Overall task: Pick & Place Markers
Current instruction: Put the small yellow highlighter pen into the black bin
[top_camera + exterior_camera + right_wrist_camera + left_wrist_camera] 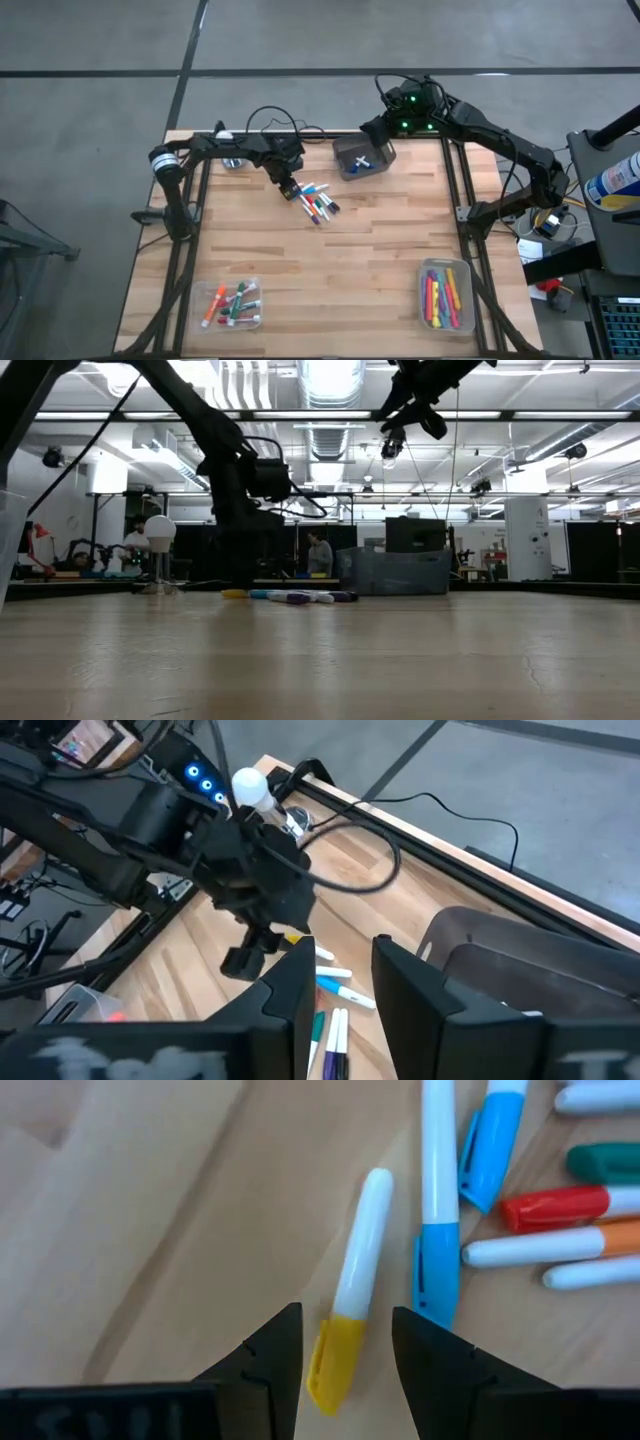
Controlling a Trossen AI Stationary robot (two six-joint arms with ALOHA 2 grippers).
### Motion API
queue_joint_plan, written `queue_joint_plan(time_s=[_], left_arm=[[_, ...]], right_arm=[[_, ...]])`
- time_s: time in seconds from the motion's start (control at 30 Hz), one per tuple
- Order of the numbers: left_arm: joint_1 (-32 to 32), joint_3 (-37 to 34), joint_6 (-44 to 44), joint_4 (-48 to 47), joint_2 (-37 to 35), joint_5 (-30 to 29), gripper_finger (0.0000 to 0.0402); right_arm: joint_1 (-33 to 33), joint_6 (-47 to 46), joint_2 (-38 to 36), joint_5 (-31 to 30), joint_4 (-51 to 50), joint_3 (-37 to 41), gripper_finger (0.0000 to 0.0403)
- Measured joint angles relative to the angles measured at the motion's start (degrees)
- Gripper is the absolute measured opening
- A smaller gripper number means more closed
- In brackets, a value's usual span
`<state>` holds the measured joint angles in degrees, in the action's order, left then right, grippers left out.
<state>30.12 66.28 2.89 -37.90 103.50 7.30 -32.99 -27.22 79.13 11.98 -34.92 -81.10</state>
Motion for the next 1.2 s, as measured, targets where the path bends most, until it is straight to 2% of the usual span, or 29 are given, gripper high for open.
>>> queue_joint_plan(time_s=[0.3, 0.4, 0.57, 0.6, 0.9, 1.1, 1.2], left_arm=[[-1.2, 0.1, -2.4, 0.6, 2.2, -3.0, 0.0139], [-1.2, 0.1, -3.0, 0.6, 2.2, -3.2, 0.0109], [-1.2, 0.1, -3.1, 0.8, 2.1, -2.9, 0.0027], [-1.1, 0.1, -3.1, 0.9, 2.1, -2.8, 0.0023], [-1.0, 2.1, -2.8, -3.0, 0.1, -2.1, 0.0031], [-1.0, 7.9, -1.4, -3.7, -4.4, -1.7, 0.0028], [-0.9, 12.5, 0.8, -2.0, -5.1, 2.6, 0.0029]], right_arm=[[0.2, 0.1, 0.1, 0.0, 0.7, 0.1, 0.0082], [0.2, 0.2, 0.1, 0.0, 0.8, 0.1, 0.0082], [0.2, 0.3, 0.1, -0.1, 1.1, 0.2, 0.0086], [0.2, 0.4, 0.1, -0.2, 1.1, 0.2, 0.0085], [0.2, 0.7, 0.1, -0.4, 1.2, 0.4, 0.0077], [0.2, 0.9, 0.1, -0.5, 3.4, 0.4, 0.0081], [0.2, 0.9, 0.1, -0.5, 5.6, 0.4, 0.0077]])
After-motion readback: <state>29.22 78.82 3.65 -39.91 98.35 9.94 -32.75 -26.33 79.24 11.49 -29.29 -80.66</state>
